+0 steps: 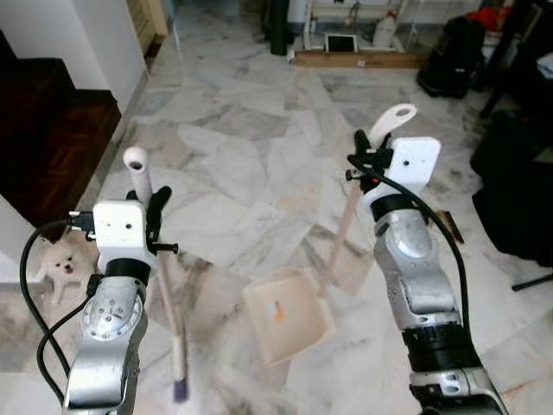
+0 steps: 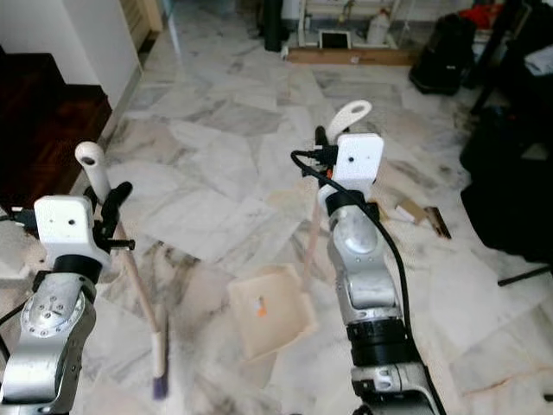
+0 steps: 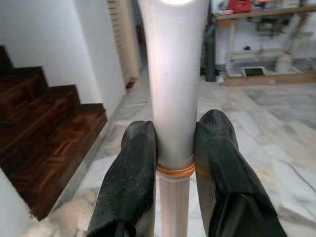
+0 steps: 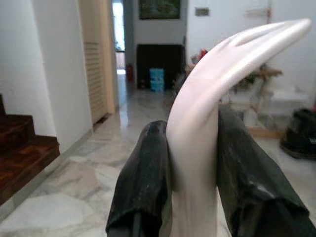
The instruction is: Sweep floor
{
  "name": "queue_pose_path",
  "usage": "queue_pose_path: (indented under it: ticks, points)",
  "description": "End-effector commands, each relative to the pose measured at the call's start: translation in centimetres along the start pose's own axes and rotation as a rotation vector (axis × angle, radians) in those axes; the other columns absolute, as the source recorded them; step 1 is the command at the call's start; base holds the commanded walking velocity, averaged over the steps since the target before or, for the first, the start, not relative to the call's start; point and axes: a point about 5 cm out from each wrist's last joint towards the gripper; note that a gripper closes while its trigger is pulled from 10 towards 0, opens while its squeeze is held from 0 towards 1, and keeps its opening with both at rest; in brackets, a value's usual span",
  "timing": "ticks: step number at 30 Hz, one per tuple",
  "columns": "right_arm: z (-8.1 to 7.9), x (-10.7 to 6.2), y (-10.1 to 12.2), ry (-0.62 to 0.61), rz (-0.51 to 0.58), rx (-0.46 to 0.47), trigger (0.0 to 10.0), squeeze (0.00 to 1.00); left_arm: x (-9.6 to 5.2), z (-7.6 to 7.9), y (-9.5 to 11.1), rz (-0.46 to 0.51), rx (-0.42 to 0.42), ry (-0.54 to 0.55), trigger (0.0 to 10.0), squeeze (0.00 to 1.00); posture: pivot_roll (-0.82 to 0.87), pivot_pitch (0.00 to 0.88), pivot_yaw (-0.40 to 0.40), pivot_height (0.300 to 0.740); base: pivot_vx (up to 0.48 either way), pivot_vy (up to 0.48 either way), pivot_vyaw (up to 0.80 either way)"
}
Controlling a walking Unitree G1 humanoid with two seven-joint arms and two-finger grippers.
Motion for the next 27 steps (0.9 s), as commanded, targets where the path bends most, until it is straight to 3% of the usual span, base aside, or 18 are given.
queue_pose_path:
  ticks: [1,15,23,27]
  points:
    - [-0.4,0.1,1.3,0.012,0.061,0.02,10.0,0.0,-0.1,-0.2,1.0,0.047,0.016,0.011,10.0,0.0,-0.03,0.133,-0.023,0.74,0.334,0.0,0.0]
    - [-0.8,0.0,1.7,0.058,0.085,-0.016,10.0,0.0,-0.2,0.0,0.9,0.049,0.008,0.01,10.0,0.0,-0.04,0.111,-0.028,0.74,0.343,0.0,0.0]
    - [-1.3,-0.1,2.0,0.097,0.109,-0.031,10.0,0.0,-0.3,0.1,0.9,0.048,0.005,0.014,10.0,0.0,-0.03,0.108,-0.03,0.74,0.358,0.0,0.77]
    - [-1.5,-0.1,2.1,0.109,0.11,0.01,10.0,0.0,-0.3,0.0,0.8,0.046,0.005,0.019,10.0,0.0,-0.04,0.108,-0.031,0.74,0.361,0.0,0.0]
Point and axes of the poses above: a point about 5 cm out from each wrist's last joint towards the gripper, its own x axis pointing out of the wrist towards the gripper, its own y axis along the axis of the wrist's last joint, z = x × y, and after that the axes turned 9 degrees about -x, right-handed
